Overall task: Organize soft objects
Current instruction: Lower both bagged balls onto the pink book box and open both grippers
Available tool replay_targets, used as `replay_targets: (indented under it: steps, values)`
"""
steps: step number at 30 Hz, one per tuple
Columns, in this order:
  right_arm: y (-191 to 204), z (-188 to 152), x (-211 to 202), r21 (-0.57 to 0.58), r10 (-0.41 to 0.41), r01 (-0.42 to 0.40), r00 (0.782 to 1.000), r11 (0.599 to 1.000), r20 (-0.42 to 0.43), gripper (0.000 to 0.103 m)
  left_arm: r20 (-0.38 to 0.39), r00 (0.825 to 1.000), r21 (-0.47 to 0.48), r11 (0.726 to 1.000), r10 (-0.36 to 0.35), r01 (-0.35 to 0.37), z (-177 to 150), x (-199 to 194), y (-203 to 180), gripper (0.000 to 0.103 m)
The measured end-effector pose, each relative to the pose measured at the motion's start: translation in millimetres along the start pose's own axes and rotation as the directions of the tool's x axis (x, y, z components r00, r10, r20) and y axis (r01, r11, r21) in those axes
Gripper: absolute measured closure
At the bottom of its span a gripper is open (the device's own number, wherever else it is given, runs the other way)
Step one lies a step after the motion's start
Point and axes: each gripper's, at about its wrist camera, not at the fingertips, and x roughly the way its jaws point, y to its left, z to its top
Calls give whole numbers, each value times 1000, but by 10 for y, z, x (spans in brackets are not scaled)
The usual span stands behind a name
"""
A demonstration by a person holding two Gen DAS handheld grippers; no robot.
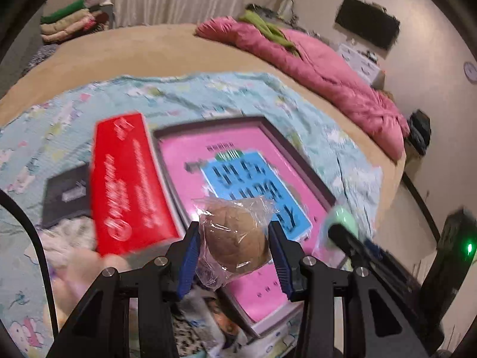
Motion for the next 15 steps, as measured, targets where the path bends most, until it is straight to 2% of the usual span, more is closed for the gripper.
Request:
replay_targets:
  steps: [5, 15]
  values:
    - [-122, -7, 124, -14, -77, 77, 997, 997, -31, 58, -84, 997, 52, 999, -1, 5, -144, 215, -188, 58]
    - [-239, -38, 267, -9, -108, 108, 991, 994, -78, 58, -173, 985, 107, 994, 17, 2, -291, 463, -400, 58]
